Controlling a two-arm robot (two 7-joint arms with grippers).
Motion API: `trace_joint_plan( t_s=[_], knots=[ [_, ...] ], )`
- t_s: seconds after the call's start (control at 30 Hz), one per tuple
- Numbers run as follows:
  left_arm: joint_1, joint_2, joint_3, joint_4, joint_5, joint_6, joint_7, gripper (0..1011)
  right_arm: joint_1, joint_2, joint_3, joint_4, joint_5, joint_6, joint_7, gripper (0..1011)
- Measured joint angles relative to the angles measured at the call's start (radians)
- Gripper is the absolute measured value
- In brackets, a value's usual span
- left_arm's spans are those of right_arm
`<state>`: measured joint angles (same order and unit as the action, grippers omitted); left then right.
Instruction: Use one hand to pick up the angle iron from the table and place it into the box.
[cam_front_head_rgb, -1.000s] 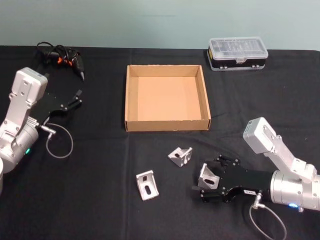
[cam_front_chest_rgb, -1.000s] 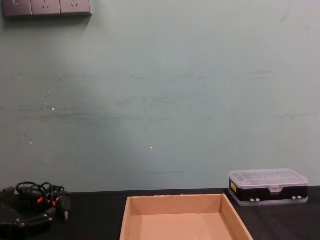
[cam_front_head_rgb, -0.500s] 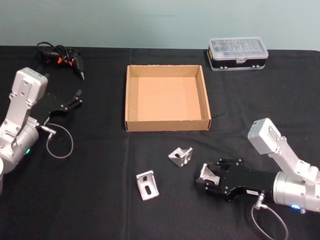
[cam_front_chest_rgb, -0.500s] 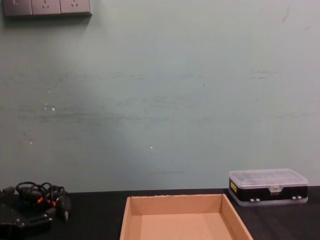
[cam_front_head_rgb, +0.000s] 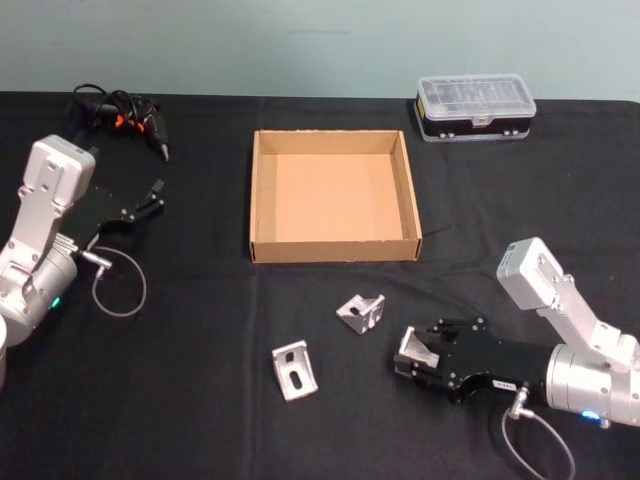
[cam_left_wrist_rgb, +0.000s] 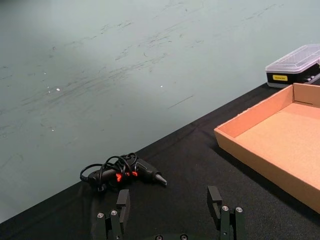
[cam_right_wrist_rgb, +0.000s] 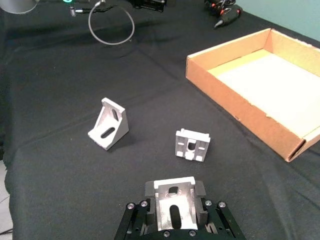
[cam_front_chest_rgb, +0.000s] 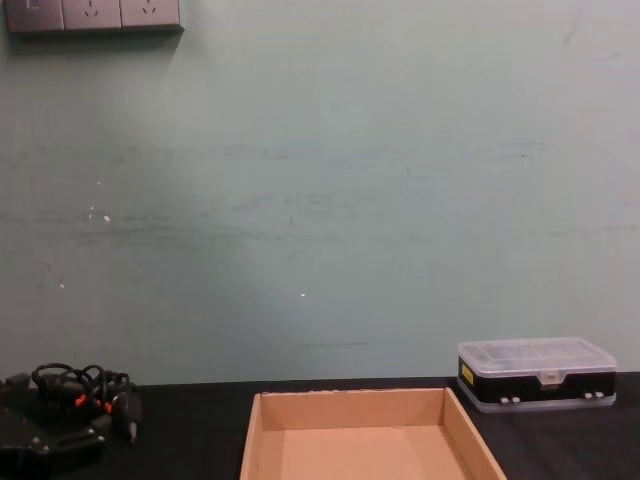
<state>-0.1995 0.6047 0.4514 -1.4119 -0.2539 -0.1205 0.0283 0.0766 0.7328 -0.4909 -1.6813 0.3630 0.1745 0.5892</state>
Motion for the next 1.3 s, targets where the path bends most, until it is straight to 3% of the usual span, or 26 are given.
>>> trace_joint_plan(
  t_s=[0.2, 0.43, 0.53, 0.67, 0.97, 1.27, 1.3],
  knots=[
    [0.000, 0.000, 0.000, 0.000, 0.000, 0.000, 0.000, 1011, -0.016, 0.006, 0.031, -0.041, 0.007, -0.014, -0.022, 448],
    [0.000, 0.000, 0.000, 0.000, 0.000, 0.000, 0.000, 1011, -0.043, 0.021, 0.118, -0.145, 0.028, -0.042, -0.081, 448],
    [0.000, 0.000, 0.000, 0.000, 0.000, 0.000, 0.000, 1011, -0.048, 0.010, 0.164, -0.184, 0.028, -0.055, -0.126, 448],
    [0.000, 0.000, 0.000, 0.000, 0.000, 0.000, 0.000, 1011, -0.030, -0.018, 0.182, -0.191, 0.006, -0.056, -0.161, 449],
    [0.000, 0.000, 0.000, 0.000, 0.000, 0.000, 0.000, 1011, 0.057, -0.118, 0.153, -0.108, -0.071, -0.050, -0.209, 449],
    [0.000, 0.000, 0.000, 0.000, 0.000, 0.000, 0.000, 1011, 0.195, -0.256, 0.082, 0.099, -0.155, -0.048, -0.218, 449],
    [0.000, 0.000, 0.000, 0.000, 0.000, 0.000, 0.000, 1011, 0.195, -0.256, 0.082, 0.099, -0.155, -0.048, -0.218, 448]
  ],
)
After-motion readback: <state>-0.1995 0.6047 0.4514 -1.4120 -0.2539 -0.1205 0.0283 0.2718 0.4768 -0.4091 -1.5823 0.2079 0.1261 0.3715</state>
